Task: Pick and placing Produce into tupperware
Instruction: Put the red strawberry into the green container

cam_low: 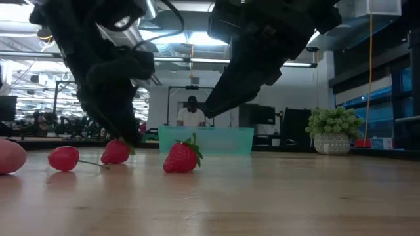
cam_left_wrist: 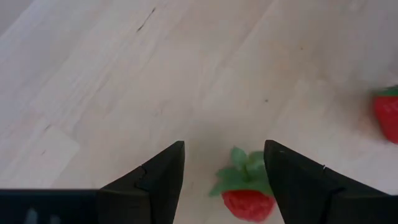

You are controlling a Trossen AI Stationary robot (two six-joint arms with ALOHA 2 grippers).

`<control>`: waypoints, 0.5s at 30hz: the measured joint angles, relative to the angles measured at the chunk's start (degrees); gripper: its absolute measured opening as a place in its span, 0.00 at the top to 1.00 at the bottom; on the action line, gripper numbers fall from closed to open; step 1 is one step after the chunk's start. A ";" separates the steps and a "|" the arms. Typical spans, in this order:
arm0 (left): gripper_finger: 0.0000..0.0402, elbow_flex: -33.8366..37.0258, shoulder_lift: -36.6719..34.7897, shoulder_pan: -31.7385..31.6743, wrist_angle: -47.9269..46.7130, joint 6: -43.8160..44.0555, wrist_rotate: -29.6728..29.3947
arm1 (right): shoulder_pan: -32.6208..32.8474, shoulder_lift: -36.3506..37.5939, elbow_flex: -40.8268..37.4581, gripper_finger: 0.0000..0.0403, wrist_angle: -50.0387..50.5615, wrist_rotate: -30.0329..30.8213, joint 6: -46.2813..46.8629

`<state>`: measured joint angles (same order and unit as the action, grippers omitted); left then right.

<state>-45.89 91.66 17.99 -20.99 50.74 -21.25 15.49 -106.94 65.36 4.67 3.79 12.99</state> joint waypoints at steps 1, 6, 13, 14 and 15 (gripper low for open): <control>0.48 0.00 0.12 -0.09 0.08 -0.17 0.00 | 0.00 0.00 0.00 0.51 0.15 0.02 0.08; 0.52 0.00 -0.11 -0.08 0.85 -0.35 -0.20 | 0.00 0.00 0.00 0.51 0.38 0.02 0.15; 0.68 0.00 -0.23 -0.08 0.87 -0.37 2.03 | 0.00 0.00 0.00 0.51 0.58 0.02 0.09; 0.71 0.00 -0.23 -0.08 0.87 -0.39 2.05 | 0.00 0.00 0.00 0.51 0.59 0.02 0.09; 0.74 0.00 -0.23 -0.08 0.93 -0.39 2.03 | 0.00 0.00 0.00 0.51 0.63 0.02 0.06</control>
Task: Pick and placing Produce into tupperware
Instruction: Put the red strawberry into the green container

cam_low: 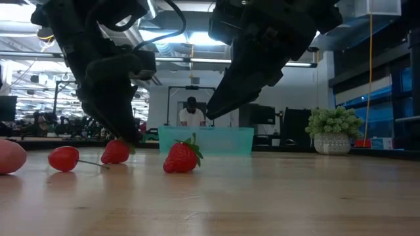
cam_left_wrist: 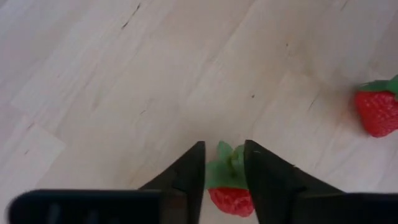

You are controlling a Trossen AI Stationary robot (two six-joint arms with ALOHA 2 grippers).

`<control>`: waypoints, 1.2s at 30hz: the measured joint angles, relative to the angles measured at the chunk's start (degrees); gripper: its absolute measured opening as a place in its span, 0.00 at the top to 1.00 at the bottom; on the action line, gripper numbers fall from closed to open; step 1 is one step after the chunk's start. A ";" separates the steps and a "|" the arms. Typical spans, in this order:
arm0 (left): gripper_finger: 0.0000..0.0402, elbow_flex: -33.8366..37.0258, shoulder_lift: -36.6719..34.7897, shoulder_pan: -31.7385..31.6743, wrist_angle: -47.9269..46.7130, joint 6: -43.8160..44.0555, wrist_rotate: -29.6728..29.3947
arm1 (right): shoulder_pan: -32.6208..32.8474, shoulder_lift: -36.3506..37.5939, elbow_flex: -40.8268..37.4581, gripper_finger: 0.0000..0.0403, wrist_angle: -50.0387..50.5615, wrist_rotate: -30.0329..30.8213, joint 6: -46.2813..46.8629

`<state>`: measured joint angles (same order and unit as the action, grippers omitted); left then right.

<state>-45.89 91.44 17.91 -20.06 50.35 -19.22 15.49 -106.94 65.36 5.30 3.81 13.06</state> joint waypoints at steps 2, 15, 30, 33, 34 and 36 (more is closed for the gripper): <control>0.81 0.00 0.00 -0.02 -0.03 0.00 -0.02 | 0.00 0.00 0.00 0.51 0.02 0.00 0.00; 0.99 -1.73 -0.42 -1.21 0.53 -5.76 -1.21 | 0.15 2.59 1.03 0.51 0.73 0.16 -4.00; 0.99 -27.18 -0.85 -18.40 -9.26 -43.89 -1.16 | -2.31 29.02 1.09 0.51 15.79 25.66 -15.73; 0.99 -33.31 -0.87 -25.16 -11.26 -50.64 -1.06 | -3.98 35.18 1.09 0.51 18.75 26.77 -17.46; 0.99 -34.99 -0.87 -27.56 -11.44 -52.56 -0.35 | -4.47 37.21 1.09 0.51 19.83 26.80 -17.69; 0.99 -38.09 -0.87 -32.58 -11.36 -55.78 2.04 | -5.37 40.94 1.09 0.51 21.79 26.83 -17.88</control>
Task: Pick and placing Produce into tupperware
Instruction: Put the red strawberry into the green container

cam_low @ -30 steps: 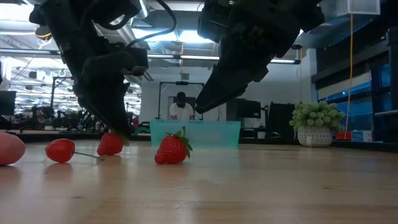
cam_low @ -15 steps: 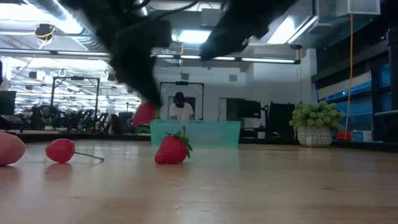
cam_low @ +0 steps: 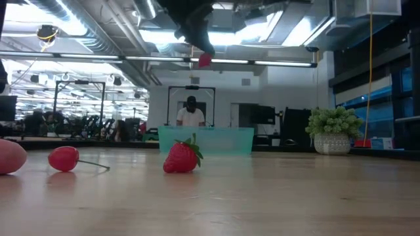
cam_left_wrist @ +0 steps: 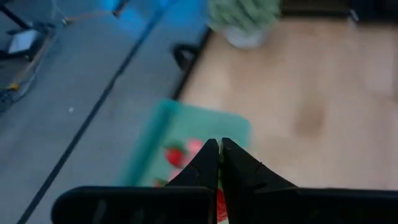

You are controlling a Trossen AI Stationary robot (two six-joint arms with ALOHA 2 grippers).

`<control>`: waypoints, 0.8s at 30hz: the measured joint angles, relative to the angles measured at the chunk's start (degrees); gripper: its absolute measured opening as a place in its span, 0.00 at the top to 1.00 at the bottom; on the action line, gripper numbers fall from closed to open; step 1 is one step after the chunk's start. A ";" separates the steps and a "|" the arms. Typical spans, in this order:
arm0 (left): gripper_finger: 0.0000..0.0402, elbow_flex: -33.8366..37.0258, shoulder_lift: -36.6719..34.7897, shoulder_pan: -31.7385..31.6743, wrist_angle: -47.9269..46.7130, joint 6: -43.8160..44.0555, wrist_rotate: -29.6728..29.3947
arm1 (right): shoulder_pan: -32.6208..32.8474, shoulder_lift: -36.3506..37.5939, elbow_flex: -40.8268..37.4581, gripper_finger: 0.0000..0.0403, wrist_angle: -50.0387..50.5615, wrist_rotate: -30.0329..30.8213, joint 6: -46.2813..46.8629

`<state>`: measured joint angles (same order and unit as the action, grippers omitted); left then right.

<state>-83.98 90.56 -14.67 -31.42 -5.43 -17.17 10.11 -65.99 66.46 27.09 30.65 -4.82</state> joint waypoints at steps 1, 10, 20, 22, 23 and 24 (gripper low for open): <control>0.99 -1.30 0.00 -2.66 0.16 -0.95 2.04 | -0.29 1.51 0.00 0.51 1.05 -0.02 0.00; 1.00 -2.91 3.75 -22.88 3.08 -0.39 25.18 | -1.82 8.51 -3.04 0.51 3.50 -0.09 -0.13; 1.00 -2.87 15.79 -26.37 17.09 3.45 33.00 | -2.15 8.67 -6.70 0.51 3.58 -0.22 3.31; 1.00 -2.87 17.77 -26.37 17.11 3.67 33.02 | -2.15 8.65 -6.80 0.51 3.92 -0.24 4.02; 1.00 -2.88 18.82 -26.37 17.22 3.68 33.02 | -2.15 8.65 -6.80 0.51 4.05 -0.23 4.35; 1.00 -2.89 19.94 -26.37 17.19 3.85 33.15 | -2.15 8.67 -6.80 0.51 4.07 -0.23 4.47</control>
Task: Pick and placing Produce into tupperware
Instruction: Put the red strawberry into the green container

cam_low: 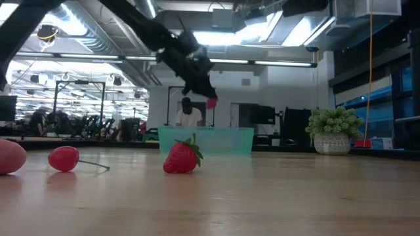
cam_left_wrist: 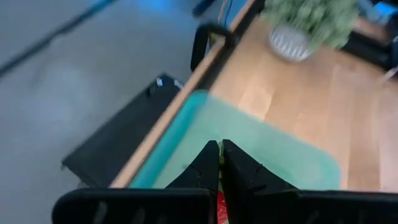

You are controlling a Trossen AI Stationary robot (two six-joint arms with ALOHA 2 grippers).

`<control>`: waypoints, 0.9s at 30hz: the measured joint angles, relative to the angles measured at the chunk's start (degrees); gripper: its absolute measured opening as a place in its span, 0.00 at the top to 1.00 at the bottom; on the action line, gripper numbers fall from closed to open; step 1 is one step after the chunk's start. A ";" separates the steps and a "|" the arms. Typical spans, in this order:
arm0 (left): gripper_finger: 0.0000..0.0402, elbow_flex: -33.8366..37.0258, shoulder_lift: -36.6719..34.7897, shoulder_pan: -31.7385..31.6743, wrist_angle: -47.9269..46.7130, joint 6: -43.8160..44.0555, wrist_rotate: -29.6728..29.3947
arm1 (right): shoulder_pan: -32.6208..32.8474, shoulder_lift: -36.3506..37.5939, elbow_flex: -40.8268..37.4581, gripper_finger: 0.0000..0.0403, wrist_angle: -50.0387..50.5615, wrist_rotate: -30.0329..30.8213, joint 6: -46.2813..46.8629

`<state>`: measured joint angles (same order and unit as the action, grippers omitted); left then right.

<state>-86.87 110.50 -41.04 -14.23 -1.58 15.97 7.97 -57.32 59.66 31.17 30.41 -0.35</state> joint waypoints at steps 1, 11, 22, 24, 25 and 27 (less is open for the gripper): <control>1.00 0.01 1.11 0.00 -0.08 0.27 0.18 | 0.00 -0.02 0.00 0.51 0.12 0.00 0.05; 0.99 0.02 6.98 -0.55 1.21 1.20 -0.03 | 0.00 -0.04 0.00 0.51 0.10 0.04 -1.43; 0.99 0.01 10.11 -0.68 1.90 -2.00 -5.89 | 0.02 -0.04 0.00 0.51 0.01 0.11 -1.15; 0.99 0.02 10.14 -0.38 1.85 -3.43 -5.92 | 0.02 -0.04 0.00 0.51 0.03 0.11 -0.49; 0.99 0.02 10.13 -0.16 2.01 -4.62 -5.97 | 0.02 -0.04 0.00 0.51 0.04 0.11 -0.12; 0.99 0.02 10.11 0.24 2.00 -6.57 -5.95 | 0.02 -0.04 0.00 0.51 0.01 0.11 0.07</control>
<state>-86.85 120.62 -40.80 -12.23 -8.15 10.02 7.99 -57.36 59.66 31.18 30.52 -0.27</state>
